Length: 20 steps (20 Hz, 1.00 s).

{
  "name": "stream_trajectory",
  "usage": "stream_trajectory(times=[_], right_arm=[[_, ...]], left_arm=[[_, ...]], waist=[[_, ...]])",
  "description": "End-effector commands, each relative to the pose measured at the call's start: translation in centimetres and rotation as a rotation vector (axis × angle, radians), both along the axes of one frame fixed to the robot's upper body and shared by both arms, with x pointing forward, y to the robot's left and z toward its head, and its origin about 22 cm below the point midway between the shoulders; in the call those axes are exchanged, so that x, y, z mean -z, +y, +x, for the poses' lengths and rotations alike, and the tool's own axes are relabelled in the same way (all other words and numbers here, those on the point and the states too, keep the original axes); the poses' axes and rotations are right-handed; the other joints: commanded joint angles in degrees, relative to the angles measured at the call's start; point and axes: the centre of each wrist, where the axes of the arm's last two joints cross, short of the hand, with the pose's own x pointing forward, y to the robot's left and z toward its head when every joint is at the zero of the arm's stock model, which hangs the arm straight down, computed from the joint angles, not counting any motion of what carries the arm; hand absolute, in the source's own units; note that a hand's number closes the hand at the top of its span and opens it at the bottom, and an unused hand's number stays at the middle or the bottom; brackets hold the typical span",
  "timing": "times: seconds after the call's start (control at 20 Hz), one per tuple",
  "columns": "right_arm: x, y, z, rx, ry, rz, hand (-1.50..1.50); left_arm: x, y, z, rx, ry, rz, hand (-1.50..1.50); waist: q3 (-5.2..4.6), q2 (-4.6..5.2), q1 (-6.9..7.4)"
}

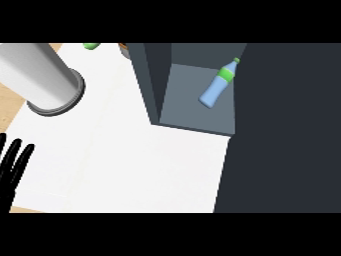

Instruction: Pick up the bottled water, place it into the cabinet and close the cabinet

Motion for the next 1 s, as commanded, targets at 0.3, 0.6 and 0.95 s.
stream_trajectory(times=[0.3,0.6,0.95], right_arm=[[-1.5,2.3,1.0,-0.248,-0.08,-0.06,1.5],[-2.6,1.2,2.4,-0.338,-0.228,-0.23,1.5],[-2.4,2.0,3.5,-0.351,-0.232,-0.251,1.5]], left_arm=[[-1.0,1.4,0.5,0.06,-0.026,0.031,-1.5],[-1.2,1.2,0.8,0.088,-0.012,0.029,-1.5],[-1.7,1.9,1.0,0.081,-0.023,0.035,-1.5]], waist=[[-0.41,1.13,4.61],[-0.73,0.98,6.2],[-0.68,0.78,6.06]])
